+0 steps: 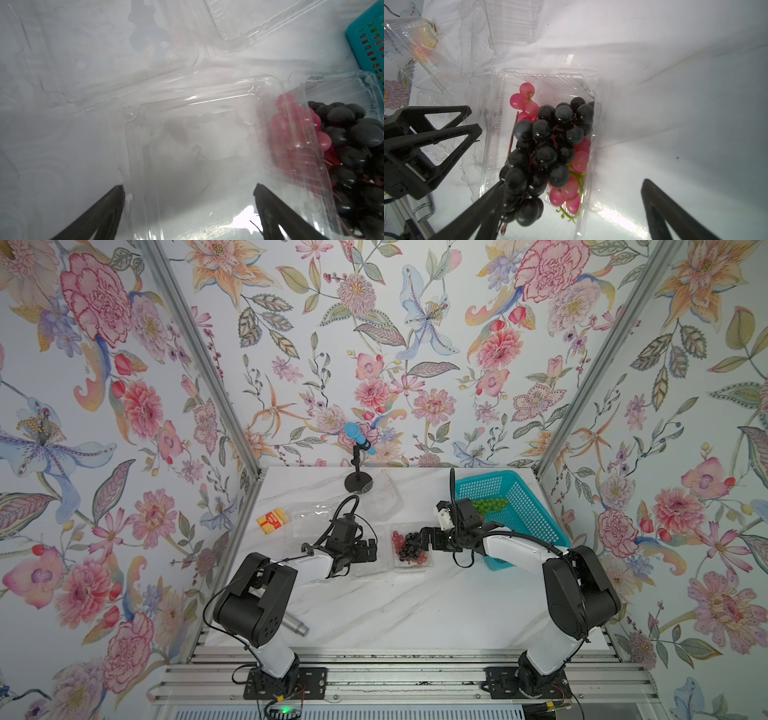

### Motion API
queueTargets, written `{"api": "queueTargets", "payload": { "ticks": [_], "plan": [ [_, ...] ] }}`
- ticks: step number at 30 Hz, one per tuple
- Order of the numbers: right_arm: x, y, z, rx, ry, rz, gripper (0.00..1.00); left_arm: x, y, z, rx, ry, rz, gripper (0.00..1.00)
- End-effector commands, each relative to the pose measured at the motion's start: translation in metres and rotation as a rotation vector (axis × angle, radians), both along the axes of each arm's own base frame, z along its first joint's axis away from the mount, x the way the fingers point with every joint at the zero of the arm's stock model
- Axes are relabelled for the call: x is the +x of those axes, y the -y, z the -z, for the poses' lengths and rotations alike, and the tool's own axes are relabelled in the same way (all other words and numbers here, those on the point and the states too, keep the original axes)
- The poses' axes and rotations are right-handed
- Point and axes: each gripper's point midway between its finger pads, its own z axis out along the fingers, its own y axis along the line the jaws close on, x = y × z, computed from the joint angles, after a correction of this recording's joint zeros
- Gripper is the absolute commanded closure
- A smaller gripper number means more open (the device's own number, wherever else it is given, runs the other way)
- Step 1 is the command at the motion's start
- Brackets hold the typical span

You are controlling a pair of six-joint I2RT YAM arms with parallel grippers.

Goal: Pack grapes into containers
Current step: Close the packing box at the center of the board.

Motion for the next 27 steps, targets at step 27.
{"api": "queueTargets", "payload": {
  "ticks": [27],
  "plan": [
    [-0.001,-0.023,-0.005,0.114,-0.01,-0.027,0.0,0.0,0.028,-0.109,-0.079,0.275,0.081,0.0]
  ]
}}
